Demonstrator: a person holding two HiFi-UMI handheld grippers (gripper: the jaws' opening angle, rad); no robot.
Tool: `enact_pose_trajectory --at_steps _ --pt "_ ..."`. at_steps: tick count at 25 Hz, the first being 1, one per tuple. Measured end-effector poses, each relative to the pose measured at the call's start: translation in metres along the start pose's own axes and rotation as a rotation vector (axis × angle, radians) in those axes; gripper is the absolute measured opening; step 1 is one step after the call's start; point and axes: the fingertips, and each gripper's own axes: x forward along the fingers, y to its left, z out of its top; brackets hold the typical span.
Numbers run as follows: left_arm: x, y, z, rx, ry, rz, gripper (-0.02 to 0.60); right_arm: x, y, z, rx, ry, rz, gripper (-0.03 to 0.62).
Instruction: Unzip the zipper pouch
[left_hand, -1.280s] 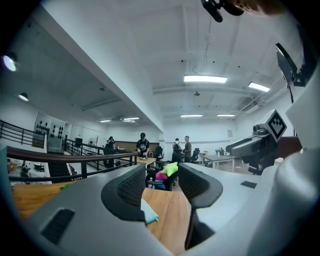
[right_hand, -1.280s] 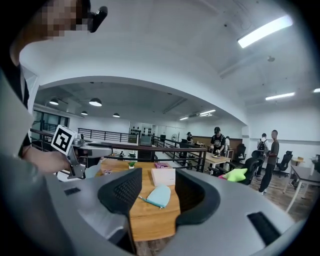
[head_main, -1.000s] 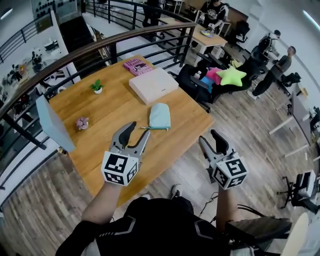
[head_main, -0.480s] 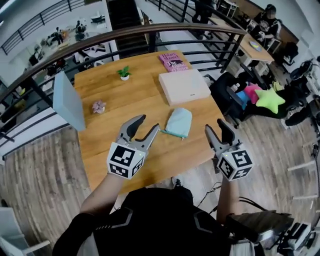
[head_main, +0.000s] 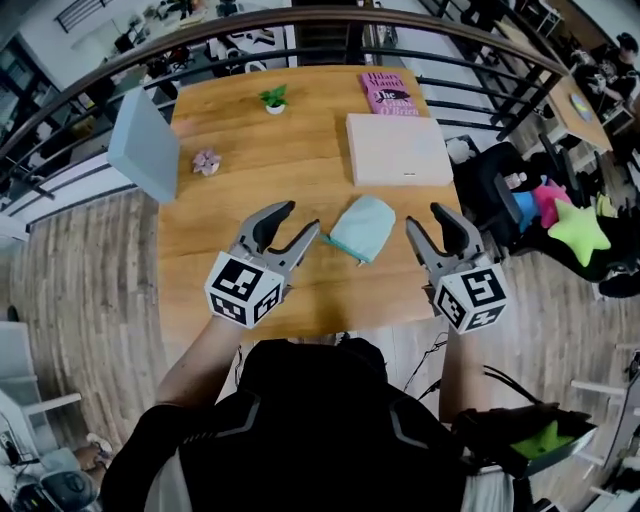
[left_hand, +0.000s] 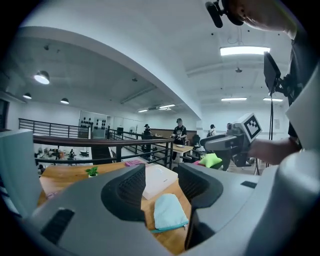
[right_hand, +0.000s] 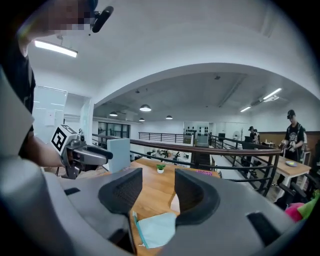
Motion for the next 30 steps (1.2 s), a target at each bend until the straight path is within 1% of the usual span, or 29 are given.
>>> enact_pose_trajectory --at_steps 2,4,7,10,14,18,21,23,26,28,30 --pt "0.001 0.005 -0.009 -0.030 0.011 0.056 0.218 0.010 -0.005 -0.009 -0.010 0.018 0.042 0.212" --pt "0.000 0.009 -0.022 -0.050 0.041 0.107 0.218 0.019 -0.007 -0.023 -0.028 0.041 0.086 0.212" --pt "0.000 0.006 -0.044 -0.060 0.094 0.143 0.218 0.031 -0.008 -0.050 -0.050 0.087 0.155 0.212" --pt "0.003 -0.001 -0.067 -0.088 0.141 0.167 0.218 0.041 -0.004 -0.082 -0.051 0.142 0.236 0.204" --pt "0.011 -0.016 -0.099 -0.113 0.201 0.170 0.218 0.051 0.006 -0.125 -0.062 0.210 0.332 0.197" --pt "0.015 -0.026 -0.127 -0.152 0.235 0.173 0.218 0.060 0.013 -0.162 -0.090 0.270 0.382 0.198" --pt "0.017 -0.028 -0.148 -0.176 0.266 0.189 0.218 0.066 0.018 -0.188 -0.105 0.314 0.411 0.197" --pt "0.021 -0.031 -0.162 -0.170 0.296 0.192 0.218 0.068 0.020 -0.206 -0.123 0.347 0.427 0.198" --pt "0.028 -0.038 -0.184 -0.115 0.346 0.183 0.218 0.070 0.024 -0.237 -0.164 0.408 0.451 0.196" --pt "0.031 -0.042 -0.199 -0.116 0.370 0.176 0.218 0.072 0.029 -0.257 -0.198 0.454 0.469 0.198" --pt "0.032 -0.046 -0.212 -0.138 0.389 0.174 0.218 0.074 0.034 -0.276 -0.235 0.489 0.489 0.196"
